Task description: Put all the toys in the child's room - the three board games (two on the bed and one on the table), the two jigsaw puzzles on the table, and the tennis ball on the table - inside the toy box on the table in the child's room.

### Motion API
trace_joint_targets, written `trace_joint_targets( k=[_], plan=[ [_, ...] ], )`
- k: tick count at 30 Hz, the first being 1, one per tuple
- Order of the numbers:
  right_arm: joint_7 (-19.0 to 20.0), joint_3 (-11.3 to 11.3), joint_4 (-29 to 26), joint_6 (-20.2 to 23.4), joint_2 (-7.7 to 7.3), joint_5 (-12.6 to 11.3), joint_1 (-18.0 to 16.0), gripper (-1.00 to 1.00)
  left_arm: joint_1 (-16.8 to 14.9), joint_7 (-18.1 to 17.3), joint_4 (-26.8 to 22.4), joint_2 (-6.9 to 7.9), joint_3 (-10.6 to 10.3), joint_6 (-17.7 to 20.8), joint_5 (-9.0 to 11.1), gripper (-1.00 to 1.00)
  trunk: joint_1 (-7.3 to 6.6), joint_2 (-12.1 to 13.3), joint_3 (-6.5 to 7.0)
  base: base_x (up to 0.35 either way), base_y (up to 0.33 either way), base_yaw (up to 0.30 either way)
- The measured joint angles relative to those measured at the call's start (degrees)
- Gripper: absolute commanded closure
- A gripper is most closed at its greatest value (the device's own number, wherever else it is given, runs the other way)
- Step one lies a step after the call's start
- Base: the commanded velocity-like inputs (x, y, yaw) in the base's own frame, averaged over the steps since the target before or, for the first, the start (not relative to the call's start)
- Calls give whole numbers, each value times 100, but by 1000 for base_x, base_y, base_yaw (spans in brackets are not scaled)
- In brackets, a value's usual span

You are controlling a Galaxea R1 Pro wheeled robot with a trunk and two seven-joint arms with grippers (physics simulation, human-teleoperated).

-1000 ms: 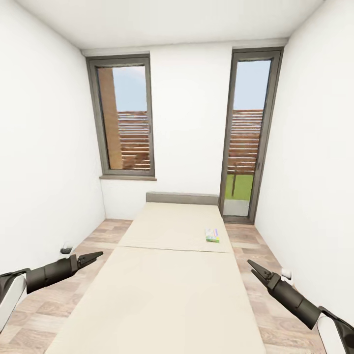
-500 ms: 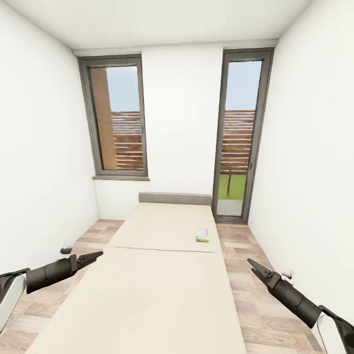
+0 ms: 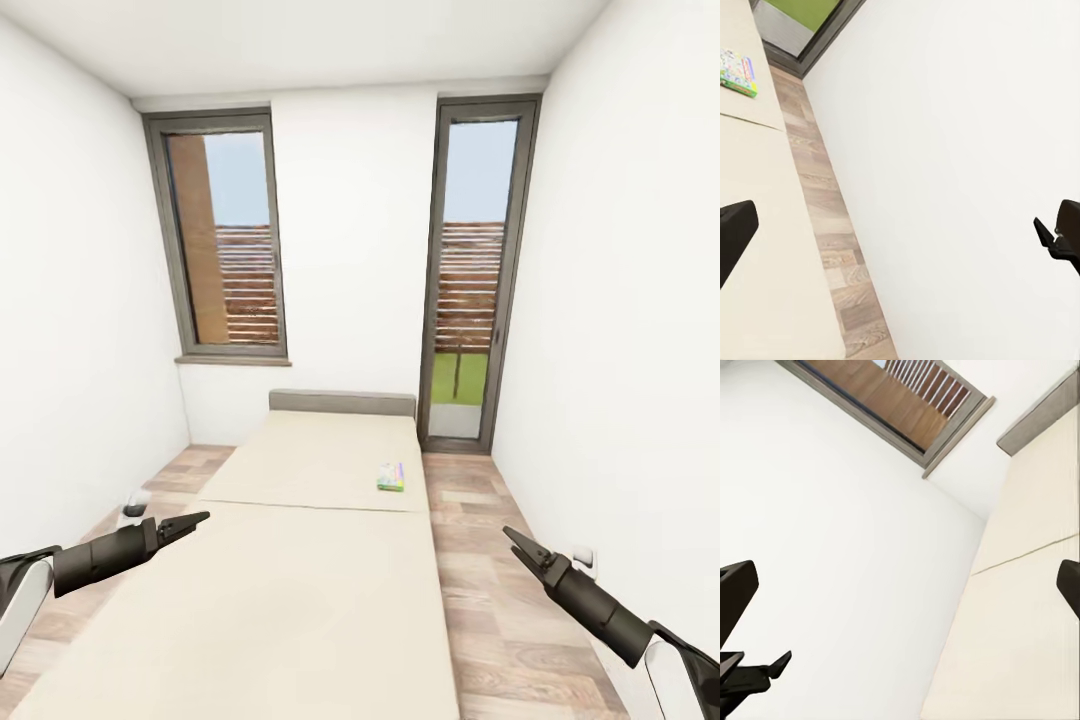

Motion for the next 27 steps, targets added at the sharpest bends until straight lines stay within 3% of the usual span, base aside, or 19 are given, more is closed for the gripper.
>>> trace_joint_targets(
  k=[21, 27],
  plan=[
    [-36, 9, 0, -31, 7, 12, 0, -100, 0, -1, 2, 1, -1, 1, 4, -100, 0, -1, -171, 0, -300, 0],
    [-207, 39, -15, 5, -7, 28, 2, -100, -1, -5, 0, 5, -1, 1, 0, -100, 0, -1, -180, 0, -165, 0]
  ],
)
